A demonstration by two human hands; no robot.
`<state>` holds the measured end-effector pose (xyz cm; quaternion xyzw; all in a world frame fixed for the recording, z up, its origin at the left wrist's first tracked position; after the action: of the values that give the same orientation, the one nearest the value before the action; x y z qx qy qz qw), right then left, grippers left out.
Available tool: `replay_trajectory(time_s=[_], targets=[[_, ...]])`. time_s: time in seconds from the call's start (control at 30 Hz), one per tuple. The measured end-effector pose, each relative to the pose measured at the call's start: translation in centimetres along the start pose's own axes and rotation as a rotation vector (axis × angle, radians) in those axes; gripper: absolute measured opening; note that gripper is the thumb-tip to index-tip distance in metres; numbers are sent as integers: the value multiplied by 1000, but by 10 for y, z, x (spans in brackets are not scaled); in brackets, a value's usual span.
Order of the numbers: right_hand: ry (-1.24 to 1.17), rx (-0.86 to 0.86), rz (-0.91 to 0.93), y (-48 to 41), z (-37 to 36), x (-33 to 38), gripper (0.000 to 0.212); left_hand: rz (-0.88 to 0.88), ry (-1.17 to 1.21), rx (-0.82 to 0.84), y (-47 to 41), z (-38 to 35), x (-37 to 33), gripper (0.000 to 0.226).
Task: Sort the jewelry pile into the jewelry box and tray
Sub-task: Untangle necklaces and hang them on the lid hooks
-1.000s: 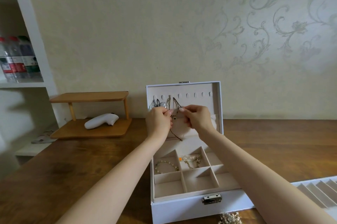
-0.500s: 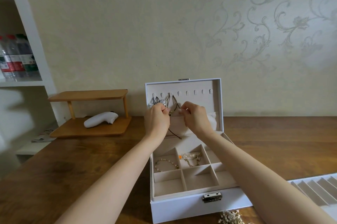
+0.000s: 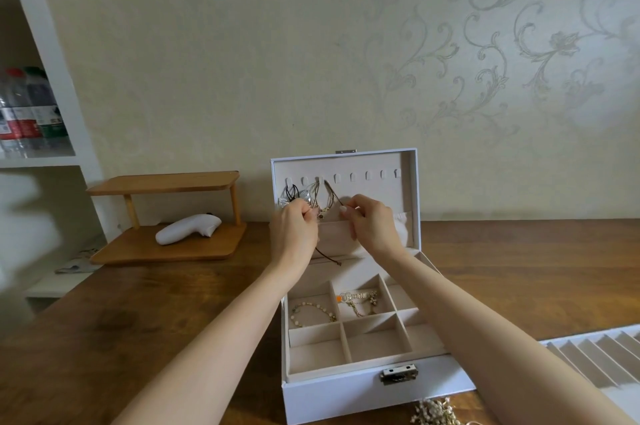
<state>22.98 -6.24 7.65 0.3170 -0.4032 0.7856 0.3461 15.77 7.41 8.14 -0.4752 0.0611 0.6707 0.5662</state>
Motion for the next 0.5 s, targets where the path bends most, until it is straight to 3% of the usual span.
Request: replay_trajectory(time_s=[0.17,0.5], targets=[[16,19,-15,1,-1,-1,16,30,-23,7,10,-1,7,27],[2,16,-63,4,-1,-2,14,16,-48,23,10,-3,1,26]])
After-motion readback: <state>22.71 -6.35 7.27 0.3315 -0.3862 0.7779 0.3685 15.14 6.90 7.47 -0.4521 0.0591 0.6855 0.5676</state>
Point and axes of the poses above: each hand's wrist, its own y-axis away from the middle knuckle, its own z-axis out of the back of the hand, x = y × z, the point moved 6 cm from there along -y, towards the middle knuckle, and after that the axes turned 12 degrees about x, right-handed, at the moved point
